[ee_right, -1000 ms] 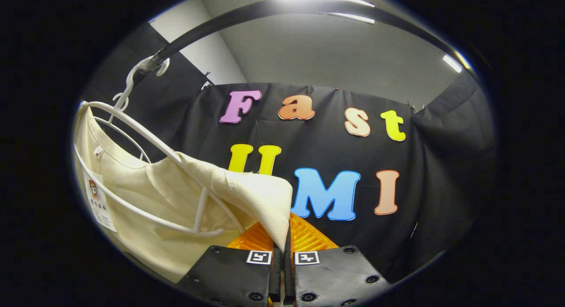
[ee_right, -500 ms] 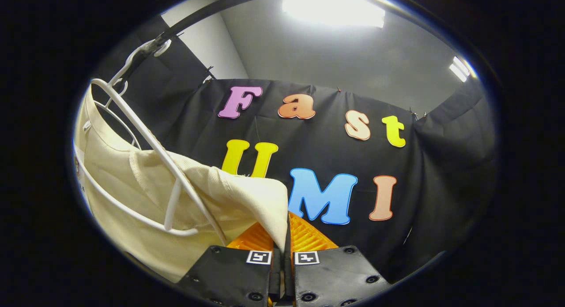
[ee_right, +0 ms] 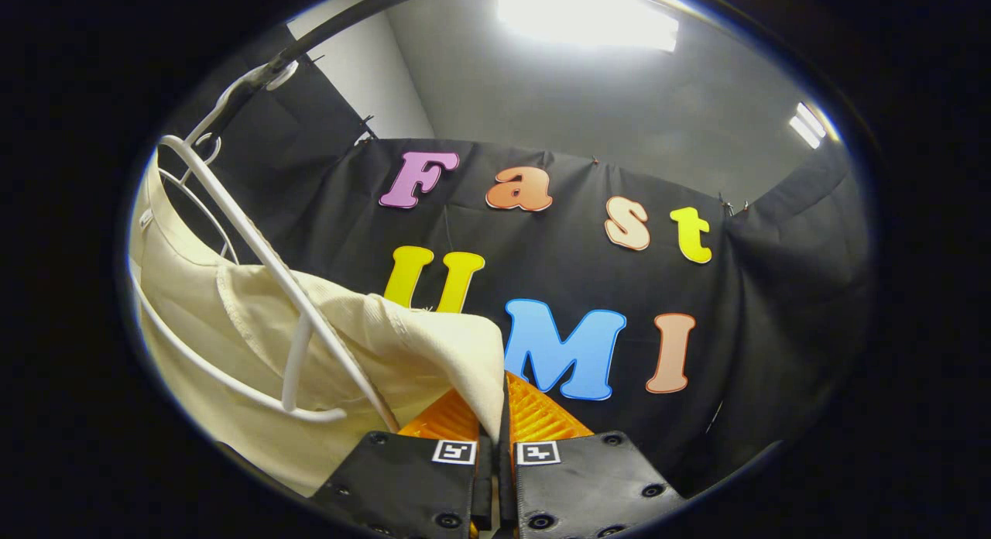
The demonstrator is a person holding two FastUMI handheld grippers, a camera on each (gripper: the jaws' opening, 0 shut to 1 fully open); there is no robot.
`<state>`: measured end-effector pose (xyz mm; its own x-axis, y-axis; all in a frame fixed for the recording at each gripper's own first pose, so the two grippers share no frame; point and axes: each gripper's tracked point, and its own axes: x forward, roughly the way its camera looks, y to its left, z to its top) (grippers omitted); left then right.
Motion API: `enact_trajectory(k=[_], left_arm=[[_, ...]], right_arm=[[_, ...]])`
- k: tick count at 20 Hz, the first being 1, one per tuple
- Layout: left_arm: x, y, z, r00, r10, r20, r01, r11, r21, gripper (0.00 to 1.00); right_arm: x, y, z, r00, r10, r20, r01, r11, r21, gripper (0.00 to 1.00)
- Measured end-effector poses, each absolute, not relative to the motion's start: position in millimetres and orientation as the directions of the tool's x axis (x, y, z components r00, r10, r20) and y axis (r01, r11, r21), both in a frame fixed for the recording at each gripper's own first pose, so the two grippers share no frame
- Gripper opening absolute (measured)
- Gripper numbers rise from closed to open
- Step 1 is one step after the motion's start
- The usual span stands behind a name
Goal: Grasp the clothes on the hanger with both hands and then place them into the laundry hamper below.
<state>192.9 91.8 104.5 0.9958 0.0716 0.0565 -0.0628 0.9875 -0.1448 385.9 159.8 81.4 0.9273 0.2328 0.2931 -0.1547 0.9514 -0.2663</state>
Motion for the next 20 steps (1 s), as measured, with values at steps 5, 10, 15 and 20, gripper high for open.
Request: enact_trajectory(k=[5,10,15,20], left_arm=[[216.0,126.6,87.9,0.992,0.121,0.044,-0.114,0.982,-0.148,0.01],[223.4,133.5,38.0,0.988,0.15,-0.018,-0.151,0.976,-0.157,0.01],[241.7,124.2,-0.9,0.985,0.151,-0.079,-0.165,0.964,-0.208,0.0],[224.2,113.9,-29.8,0.976,0.177,-0.125,-0.198,0.965,-0.174,0.01]], right_arm=[[388.6,158.8,77.3,0.923,0.228,0.31,-0.142,0.95,-0.277,0.04],[403.1,152.2,39.1,0.946,0.219,0.239,-0.15,0.95,-0.275,0.05],[419.3,141.7,3.3,0.969,0.2,0.147,-0.16,0.956,-0.246,0.05],[402.9,120.4,-30.3,0.979,0.185,0.082,-0.169,0.969,-0.179,0.05]])
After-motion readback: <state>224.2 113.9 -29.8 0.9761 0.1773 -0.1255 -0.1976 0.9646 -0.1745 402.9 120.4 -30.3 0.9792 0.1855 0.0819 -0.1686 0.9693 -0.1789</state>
